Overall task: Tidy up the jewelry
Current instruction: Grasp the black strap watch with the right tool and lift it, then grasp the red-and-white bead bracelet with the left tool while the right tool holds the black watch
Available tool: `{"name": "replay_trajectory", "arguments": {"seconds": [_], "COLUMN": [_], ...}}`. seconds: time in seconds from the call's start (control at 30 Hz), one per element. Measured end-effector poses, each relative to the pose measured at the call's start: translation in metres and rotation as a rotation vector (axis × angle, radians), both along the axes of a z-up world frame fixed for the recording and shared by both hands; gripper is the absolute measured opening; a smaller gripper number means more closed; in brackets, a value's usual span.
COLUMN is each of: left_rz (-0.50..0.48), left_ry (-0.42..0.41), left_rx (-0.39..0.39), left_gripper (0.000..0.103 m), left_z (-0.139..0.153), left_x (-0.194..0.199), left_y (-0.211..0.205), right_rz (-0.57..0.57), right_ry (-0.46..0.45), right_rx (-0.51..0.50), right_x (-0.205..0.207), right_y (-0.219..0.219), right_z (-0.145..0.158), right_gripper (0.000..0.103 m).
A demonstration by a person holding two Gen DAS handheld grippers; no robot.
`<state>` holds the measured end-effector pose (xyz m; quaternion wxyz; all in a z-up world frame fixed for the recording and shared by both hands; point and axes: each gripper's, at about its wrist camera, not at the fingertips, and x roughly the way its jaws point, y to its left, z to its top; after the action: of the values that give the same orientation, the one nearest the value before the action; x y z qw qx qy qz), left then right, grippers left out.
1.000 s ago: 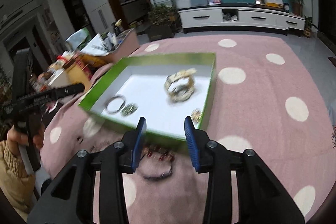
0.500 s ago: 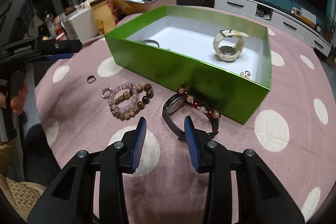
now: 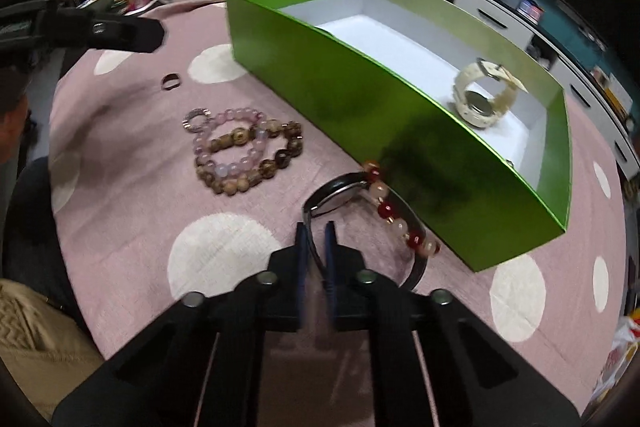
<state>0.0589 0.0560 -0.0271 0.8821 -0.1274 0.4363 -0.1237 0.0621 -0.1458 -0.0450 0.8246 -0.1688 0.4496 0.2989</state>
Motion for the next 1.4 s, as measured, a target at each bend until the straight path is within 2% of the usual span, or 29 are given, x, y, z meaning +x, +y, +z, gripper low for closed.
{"name": "replay_trajectory", "arguments": {"seconds": [0.1, 0.3, 0.33, 0.43, 0.57, 0.73, 0.9, 1.07, 1.2, 1.27, 1.3, 1.4], "left_rz": [-0.023, -0.078, -0.089, -0.121, -0.135, -0.185, -0.326, -0.444, -0.49, -0.512, -0.521, -0.539], "left_ry": [0.003, 0.008, 0.009, 0.008, 0.014, 0.014, 0.02, 0.013, 0.013, 0.017, 0.022, -0.016], "left_rx": [0.003, 0.014, 0.018, 0.03, 0.033, 0.053, 0.11, 0.19, 0.23, 0.248, 0.255, 0.305], "left_gripper": [0.082, 0.082, 0.082, 0.082, 0.082, 0.082, 0.082, 0.059, 0.051, 0.036, 0.032, 0.026], "left_z": [-0.001, -0.004, -0.005, -0.006, -0.007, -0.007, -0.018, -0.031, -0.039, -0.044, -0.047, -0.05], "left_x": [0.001, 0.003, 0.003, 0.002, 0.001, -0.005, -0.019, -0.028, -0.03, -0.032, -0.033, -0.038], "left_y": [-0.008, -0.03, -0.034, -0.047, -0.058, -0.07, -0.113, -0.156, -0.174, -0.181, -0.184, -0.19], "right_rz": [0.04, -0.021, -0.039, -0.13, -0.256, -0.28, -0.32, -0.362, -0.381, -0.388, -0.391, -0.397], "right_ry": [0.053, 0.151, 0.16, 0.223, 0.36, 0.272, 0.207, 0.155, 0.132, 0.124, 0.119, 0.107], "right_rx": [0.163, 0.527, 0.588, 0.858, 1.073, 1.046, 1.022, 1.028, 1.025, 1.027, 1.028, 1.03], "right_x": [-0.011, -0.022, -0.024, -0.019, 0.0, -0.001, -0.006, -0.007, -0.013, -0.013, -0.015, -0.017], "right_y": [-0.009, -0.049, -0.056, -0.083, -0.098, -0.103, -0.113, -0.128, -0.14, -0.145, -0.147, -0.155], "right_z": [0.013, 0.026, 0.027, 0.022, -0.002, 0.01, 0.02, 0.02, 0.02, 0.02, 0.02, 0.02], "right_gripper": [0.002, 0.002, 0.002, 0.002, 0.002, 0.002, 0.002, 0.002, 0.002, 0.002, 0.002, 0.002]}}
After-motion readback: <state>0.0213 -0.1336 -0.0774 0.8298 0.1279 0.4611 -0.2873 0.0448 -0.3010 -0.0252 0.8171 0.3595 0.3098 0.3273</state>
